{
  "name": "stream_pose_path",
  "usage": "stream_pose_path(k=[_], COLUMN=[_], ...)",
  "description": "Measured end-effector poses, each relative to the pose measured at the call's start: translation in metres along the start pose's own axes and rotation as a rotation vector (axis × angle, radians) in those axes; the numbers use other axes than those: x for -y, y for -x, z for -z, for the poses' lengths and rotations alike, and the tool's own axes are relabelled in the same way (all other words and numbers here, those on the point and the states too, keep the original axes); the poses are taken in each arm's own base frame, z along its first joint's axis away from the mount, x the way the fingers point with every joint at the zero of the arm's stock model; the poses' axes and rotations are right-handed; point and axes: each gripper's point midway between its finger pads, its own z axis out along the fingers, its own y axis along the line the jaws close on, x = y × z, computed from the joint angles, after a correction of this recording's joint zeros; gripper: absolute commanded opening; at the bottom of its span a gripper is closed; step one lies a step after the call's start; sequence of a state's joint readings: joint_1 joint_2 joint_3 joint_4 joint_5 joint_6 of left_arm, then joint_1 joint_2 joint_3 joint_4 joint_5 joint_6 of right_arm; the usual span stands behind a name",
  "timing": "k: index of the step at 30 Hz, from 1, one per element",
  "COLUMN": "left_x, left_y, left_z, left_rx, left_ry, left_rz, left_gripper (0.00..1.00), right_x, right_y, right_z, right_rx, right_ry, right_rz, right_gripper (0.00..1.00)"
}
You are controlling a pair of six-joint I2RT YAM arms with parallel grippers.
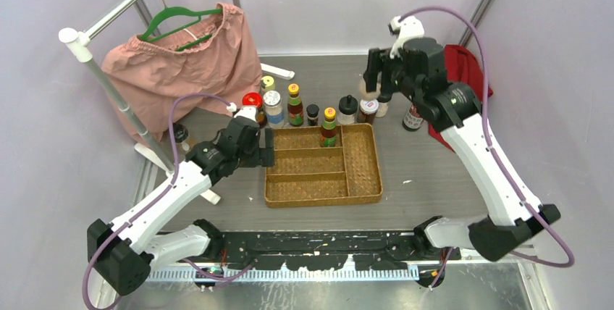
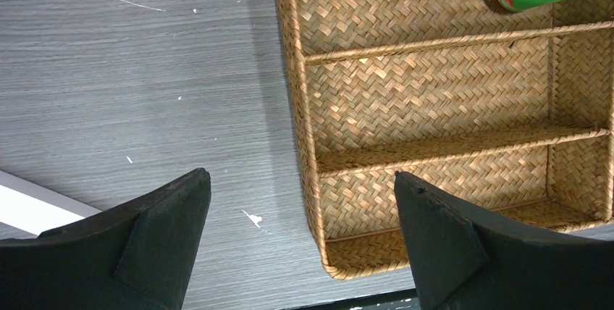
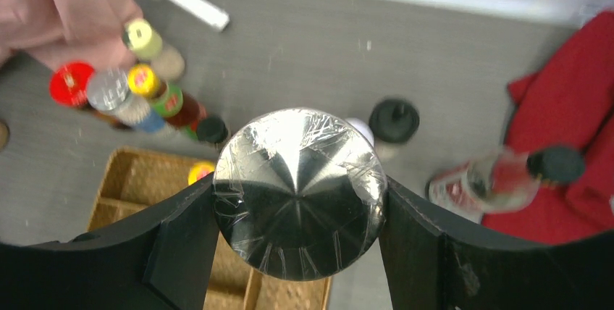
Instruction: Organize the condiment bottles
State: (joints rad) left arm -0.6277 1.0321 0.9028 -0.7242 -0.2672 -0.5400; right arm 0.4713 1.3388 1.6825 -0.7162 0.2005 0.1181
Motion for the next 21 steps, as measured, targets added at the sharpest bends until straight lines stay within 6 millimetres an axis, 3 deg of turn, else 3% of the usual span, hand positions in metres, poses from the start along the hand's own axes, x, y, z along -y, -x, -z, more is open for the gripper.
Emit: stream_pose_path(k=[5, 10, 14, 21], left_x=[0.003, 0.009, 0.011, 0.011], left_y=[0.0, 0.009, 0.012, 0.011], left_z=[-0.007, -0.008, -0.009, -0.009], left_rx=[-0.019, -0.005, -0.001, -0.002], left_ry=[0.002, -0.009, -0.015, -0.015], left_rz=[-0.008, -0.014, -0.019, -0.023], left_gripper=[0.98, 0.98, 0.98, 0.98], right_x=[0.008, 0.009, 0.003, -0.012], right_y=[-0.069, -0.135, -0.161, -0.172], right_z=[0.012, 0.002, -0.006, -0.027], right_rx=[-0.122, -0.252, -0.294, -0.283], right_ry=[-0.015, -0.027, -0.016, 0.013], right_rz=[-0.011, -0.018, -0.019, -0.029], right_gripper=[0.5, 0.5, 0.49, 0.5])
